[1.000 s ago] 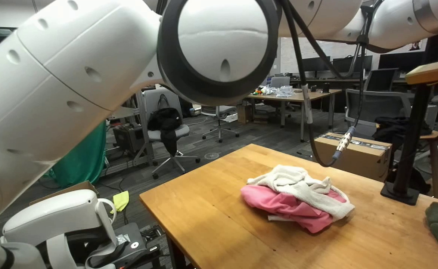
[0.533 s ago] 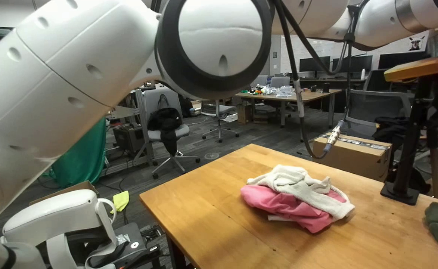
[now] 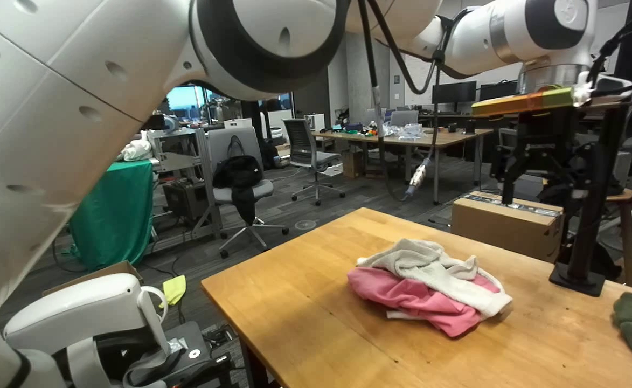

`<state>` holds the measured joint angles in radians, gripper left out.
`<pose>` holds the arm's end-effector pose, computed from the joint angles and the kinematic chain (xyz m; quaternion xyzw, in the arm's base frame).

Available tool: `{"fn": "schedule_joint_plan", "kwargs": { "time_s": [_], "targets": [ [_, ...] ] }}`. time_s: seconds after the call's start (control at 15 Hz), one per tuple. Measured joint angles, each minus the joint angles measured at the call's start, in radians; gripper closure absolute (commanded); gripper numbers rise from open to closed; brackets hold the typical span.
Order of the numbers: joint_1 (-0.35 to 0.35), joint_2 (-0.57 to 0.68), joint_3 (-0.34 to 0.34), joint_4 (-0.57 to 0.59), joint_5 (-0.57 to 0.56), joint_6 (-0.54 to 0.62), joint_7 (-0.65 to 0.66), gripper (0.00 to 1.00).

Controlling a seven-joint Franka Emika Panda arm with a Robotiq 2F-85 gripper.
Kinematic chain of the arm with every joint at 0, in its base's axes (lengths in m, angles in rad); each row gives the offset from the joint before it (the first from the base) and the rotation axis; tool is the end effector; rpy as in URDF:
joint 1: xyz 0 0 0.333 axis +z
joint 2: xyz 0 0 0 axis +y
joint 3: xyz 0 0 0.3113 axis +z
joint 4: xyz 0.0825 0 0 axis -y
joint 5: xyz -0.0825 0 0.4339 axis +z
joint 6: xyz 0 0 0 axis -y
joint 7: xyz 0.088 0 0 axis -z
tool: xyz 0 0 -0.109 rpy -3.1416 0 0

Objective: Separate the objects on the table

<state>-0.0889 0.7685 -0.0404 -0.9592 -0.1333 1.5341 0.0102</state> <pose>0.7757 -0.1053 0.3910 0.9902 -0.0609 -0.1005 0.0751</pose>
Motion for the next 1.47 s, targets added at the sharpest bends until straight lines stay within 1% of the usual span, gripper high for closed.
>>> {"fn": "schedule_joint_plan", "kwargs": {
  "time_s": [0.33, 0.47, 0.8, 1.07, 1.27, 1.47],
  "targets": [
    [0.07, -0.108, 0.052, -0.24, 0.0, 0.006, -0.018, 0.0],
    [0.097, -0.148, 0.06, -0.337, 0.0, 0.034, -0.026, 0.0],
    [0.154, -0.231, 0.068, -0.597, -0.007, 0.232, -0.025, 0.0],
    [0.178, -0.29, 0.075, -0.791, -0.007, 0.373, -0.025, 0.0],
    [0.185, -0.326, 0.076, -0.889, -0.012, 0.469, -0.024, 0.0],
    [0.185, -0.354, 0.076, -0.948, -0.023, 0.565, -0.012, 0.0]
  ]
}}
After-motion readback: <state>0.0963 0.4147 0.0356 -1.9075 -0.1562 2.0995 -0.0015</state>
